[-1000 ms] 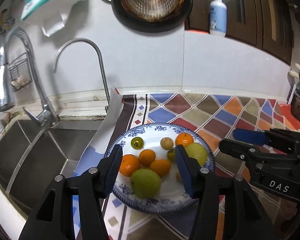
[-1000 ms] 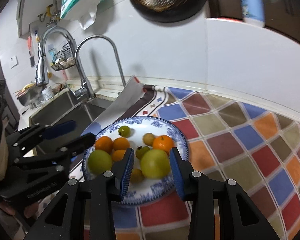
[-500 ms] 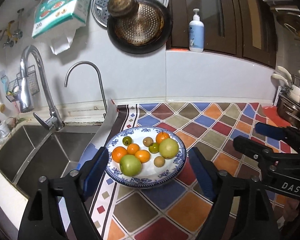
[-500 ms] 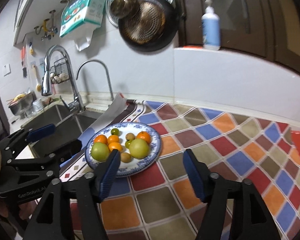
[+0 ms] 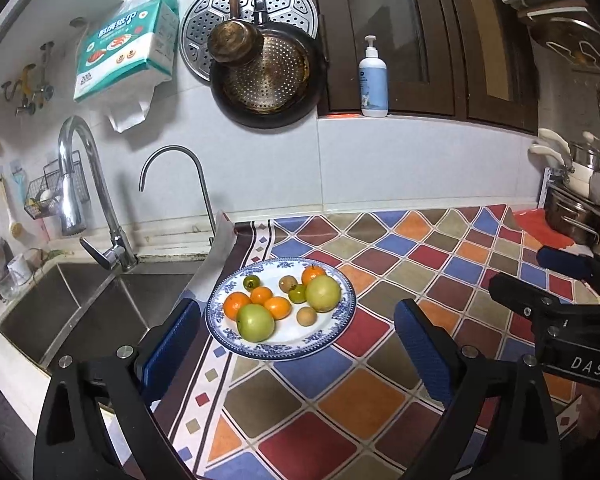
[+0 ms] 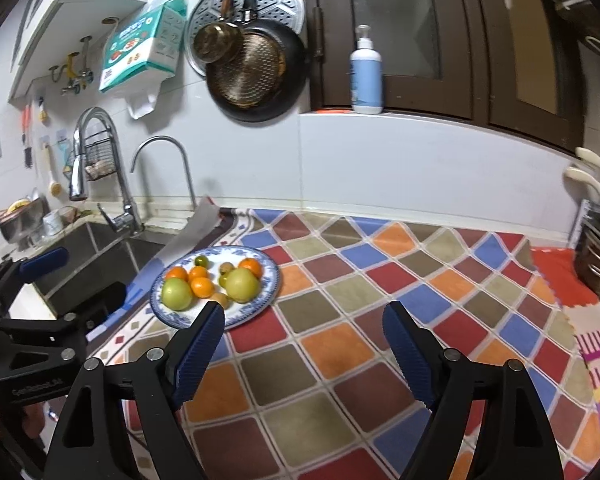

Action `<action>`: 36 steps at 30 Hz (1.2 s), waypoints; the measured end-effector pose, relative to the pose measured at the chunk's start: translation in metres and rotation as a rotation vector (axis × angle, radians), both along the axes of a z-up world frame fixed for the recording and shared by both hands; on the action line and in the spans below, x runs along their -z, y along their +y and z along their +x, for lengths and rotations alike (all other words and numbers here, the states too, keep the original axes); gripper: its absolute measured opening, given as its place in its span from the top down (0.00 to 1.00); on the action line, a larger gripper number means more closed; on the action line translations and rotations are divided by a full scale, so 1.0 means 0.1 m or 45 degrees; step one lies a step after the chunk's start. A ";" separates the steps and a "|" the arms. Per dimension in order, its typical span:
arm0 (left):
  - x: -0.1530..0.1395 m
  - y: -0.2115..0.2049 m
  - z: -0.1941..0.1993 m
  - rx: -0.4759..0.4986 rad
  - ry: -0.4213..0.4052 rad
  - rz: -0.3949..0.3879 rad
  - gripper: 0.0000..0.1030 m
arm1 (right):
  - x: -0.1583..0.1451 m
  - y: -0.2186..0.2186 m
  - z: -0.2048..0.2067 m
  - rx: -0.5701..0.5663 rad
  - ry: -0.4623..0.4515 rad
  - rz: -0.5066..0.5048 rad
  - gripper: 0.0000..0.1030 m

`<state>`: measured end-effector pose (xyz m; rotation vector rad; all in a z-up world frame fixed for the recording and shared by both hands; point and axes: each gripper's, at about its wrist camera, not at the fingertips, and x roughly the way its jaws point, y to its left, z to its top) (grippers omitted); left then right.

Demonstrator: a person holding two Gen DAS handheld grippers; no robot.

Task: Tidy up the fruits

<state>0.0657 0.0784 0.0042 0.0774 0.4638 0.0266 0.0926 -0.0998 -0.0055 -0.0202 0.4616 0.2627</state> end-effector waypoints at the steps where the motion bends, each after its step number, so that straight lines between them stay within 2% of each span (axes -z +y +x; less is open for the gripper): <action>1: 0.00 -0.02 -0.02 0.004 -0.002 0.001 0.02 | 0.00 -0.03 -0.02 0.013 0.007 0.004 0.18; 18: -0.04 -0.14 -0.16 0.046 -0.007 -0.001 0.00 | -0.01 -0.18 -0.23 0.032 -0.002 0.034 0.18; 36: -0.03 -0.16 -0.27 0.032 -0.012 0.003 0.00 | -0.01 -0.21 -0.29 0.019 -0.004 0.029 0.18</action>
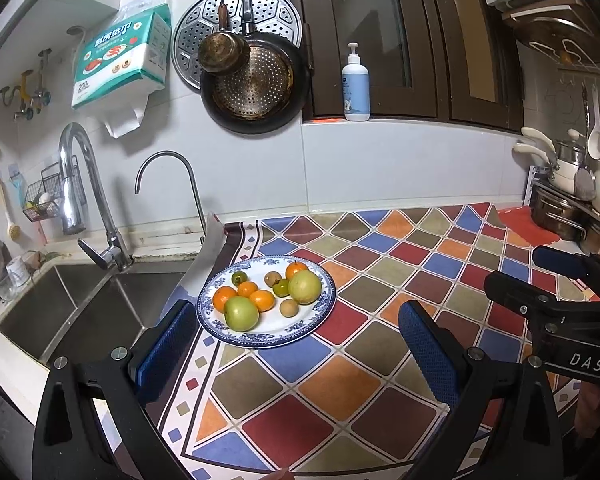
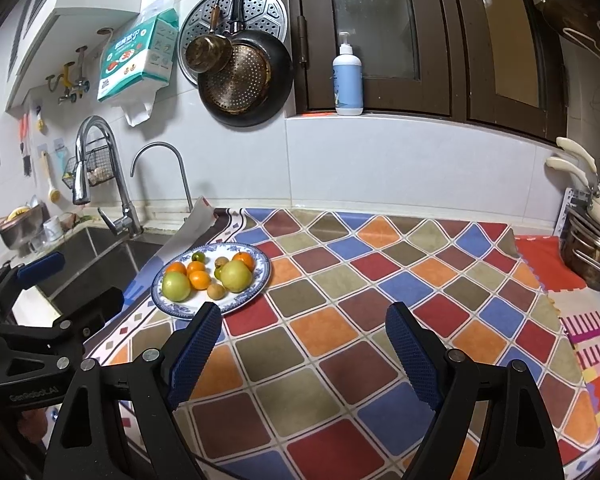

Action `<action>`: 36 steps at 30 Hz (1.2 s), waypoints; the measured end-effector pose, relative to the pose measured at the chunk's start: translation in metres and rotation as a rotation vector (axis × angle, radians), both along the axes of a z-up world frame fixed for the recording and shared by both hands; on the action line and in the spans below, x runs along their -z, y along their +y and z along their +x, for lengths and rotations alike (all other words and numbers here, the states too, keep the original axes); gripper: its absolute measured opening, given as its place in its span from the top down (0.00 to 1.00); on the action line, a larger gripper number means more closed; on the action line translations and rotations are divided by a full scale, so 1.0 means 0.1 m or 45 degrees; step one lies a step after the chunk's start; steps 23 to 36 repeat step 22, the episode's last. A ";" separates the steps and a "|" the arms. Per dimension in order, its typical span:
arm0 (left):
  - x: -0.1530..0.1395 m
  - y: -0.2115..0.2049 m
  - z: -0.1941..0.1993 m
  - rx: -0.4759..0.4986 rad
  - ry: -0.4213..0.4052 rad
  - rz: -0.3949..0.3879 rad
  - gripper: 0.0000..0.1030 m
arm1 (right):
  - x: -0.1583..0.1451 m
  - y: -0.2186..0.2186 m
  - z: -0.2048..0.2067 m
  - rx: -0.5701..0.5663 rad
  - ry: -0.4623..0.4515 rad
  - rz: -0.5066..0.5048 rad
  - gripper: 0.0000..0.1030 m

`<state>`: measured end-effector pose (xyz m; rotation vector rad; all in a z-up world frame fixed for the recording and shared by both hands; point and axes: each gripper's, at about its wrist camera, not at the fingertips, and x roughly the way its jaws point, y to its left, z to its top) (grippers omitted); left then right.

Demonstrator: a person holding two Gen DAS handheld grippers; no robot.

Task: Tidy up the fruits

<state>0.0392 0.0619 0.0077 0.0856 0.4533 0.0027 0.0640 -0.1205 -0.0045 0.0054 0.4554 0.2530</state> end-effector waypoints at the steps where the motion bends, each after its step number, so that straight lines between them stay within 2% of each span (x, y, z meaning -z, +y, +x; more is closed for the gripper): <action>1: 0.00 0.00 0.00 0.000 0.000 0.001 0.00 | 0.00 0.00 -0.01 0.001 0.001 -0.002 0.18; 36: 0.06 0.00 0.00 0.012 0.044 -0.002 0.00 | 0.06 -0.01 -0.05 0.006 0.033 -0.008 0.18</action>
